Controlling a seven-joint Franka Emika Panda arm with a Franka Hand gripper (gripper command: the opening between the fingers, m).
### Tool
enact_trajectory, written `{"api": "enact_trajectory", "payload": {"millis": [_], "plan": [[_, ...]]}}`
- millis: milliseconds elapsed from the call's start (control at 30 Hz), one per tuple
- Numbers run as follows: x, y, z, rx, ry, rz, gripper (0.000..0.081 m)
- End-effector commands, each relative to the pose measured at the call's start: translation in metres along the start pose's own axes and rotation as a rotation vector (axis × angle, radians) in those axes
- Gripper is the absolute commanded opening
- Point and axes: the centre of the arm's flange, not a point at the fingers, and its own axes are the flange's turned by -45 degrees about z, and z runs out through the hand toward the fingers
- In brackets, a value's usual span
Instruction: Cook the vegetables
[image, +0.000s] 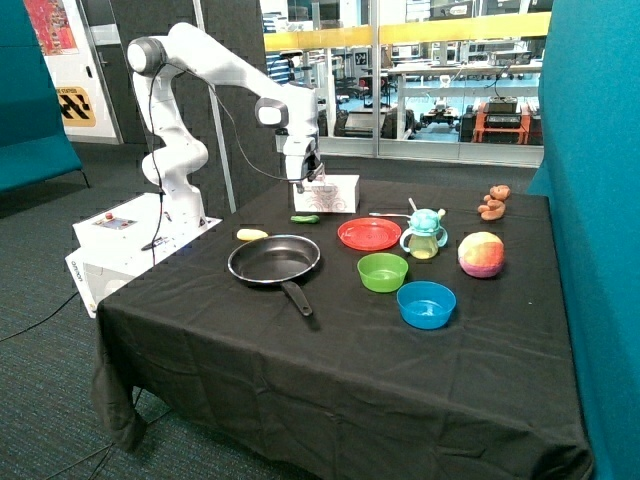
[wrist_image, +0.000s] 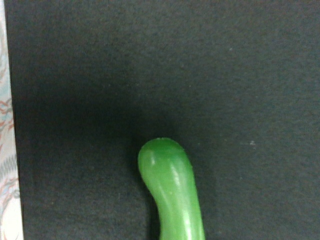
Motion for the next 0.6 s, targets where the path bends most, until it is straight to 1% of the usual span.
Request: {"api": "enact_trajectory", "payload": {"millis": [0,300,567], "plan": [[0.004,-0.008,0.027,0.0004,0.0002,-0.006,0.0429],[0.009,-0.015,0.047,0.0004,0.0002,-0.013,0.0428],[0.000,-0.022,0.063,0.0004,0.0002,-0.014,0.0423]]}}
